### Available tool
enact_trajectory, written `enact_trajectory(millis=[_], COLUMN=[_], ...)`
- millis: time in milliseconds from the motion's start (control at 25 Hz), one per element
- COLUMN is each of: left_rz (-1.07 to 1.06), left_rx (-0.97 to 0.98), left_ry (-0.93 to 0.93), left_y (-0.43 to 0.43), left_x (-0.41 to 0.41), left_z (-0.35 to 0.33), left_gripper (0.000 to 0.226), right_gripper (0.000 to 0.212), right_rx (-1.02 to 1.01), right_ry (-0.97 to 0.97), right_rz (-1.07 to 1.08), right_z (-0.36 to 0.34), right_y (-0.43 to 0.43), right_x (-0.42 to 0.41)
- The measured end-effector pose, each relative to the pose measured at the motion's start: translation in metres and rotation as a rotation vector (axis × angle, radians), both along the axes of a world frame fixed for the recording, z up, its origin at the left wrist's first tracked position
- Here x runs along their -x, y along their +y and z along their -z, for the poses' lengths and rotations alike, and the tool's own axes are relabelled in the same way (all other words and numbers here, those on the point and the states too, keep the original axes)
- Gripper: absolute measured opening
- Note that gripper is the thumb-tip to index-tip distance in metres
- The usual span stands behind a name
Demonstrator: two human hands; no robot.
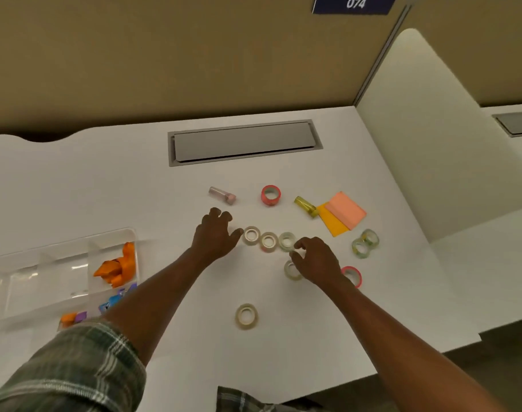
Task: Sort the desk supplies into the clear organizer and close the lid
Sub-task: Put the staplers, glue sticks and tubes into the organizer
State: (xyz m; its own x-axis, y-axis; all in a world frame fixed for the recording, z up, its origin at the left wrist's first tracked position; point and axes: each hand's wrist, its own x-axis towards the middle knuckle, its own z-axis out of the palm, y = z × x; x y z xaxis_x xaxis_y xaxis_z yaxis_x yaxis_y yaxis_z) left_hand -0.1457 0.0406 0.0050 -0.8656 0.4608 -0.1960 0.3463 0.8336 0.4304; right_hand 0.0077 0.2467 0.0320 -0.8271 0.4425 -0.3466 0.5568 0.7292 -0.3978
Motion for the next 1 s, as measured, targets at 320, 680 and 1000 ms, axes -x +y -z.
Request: enact_trajectory(millis=[320, 680, 1000], left_rz=[0.103, 0.121, -0.094], left_rx=[0.375, 0.436, 0.092], left_ry=[0.075, 0.201, 0.185], left_y=[0.03, 0.042, 0.029], left_x=[0.056, 0.076, 0.034], left_z=[0.014, 0.007, 0.003], left_gripper=[0.059, 0.038, 0.022], right_gripper=[0.045, 0.052, 0.036], right_rx=[-0.099, -0.204, -0.141], right_ry=[0.021, -0.09, 0.198], right_rz=[-0.062, -0.256, -0.038], right_z=[0.012, 0.03, 0.019], right_y=[0.07, 0.09, 0.071], right_x=[0.01, 0.062, 0.045])
